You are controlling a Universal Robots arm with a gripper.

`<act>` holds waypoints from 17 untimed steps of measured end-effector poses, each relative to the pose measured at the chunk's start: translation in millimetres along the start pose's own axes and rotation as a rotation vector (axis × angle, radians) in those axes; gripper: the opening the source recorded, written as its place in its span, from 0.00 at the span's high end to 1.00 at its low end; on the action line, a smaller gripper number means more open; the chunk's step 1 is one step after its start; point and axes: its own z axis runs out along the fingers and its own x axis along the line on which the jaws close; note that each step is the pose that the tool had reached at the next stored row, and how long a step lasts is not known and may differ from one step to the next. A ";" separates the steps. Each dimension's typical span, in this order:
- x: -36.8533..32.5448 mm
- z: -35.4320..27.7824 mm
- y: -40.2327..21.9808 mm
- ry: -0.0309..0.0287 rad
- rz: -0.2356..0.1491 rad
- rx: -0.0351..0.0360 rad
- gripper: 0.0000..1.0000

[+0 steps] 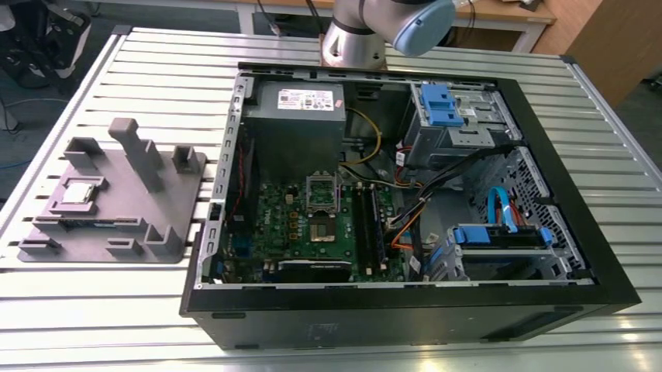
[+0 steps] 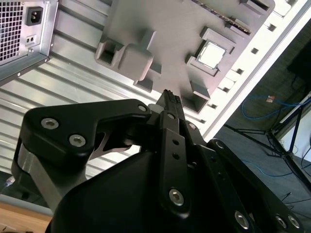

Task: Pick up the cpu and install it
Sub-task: 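Reach for the cpu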

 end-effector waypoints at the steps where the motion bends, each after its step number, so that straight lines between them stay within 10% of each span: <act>1: 0.8 1.1 -0.5 0.0000 0.000 0.0000 0.89; 17: 13.2 20.6 -10.9 0.0000 0.000 0.0000 0.89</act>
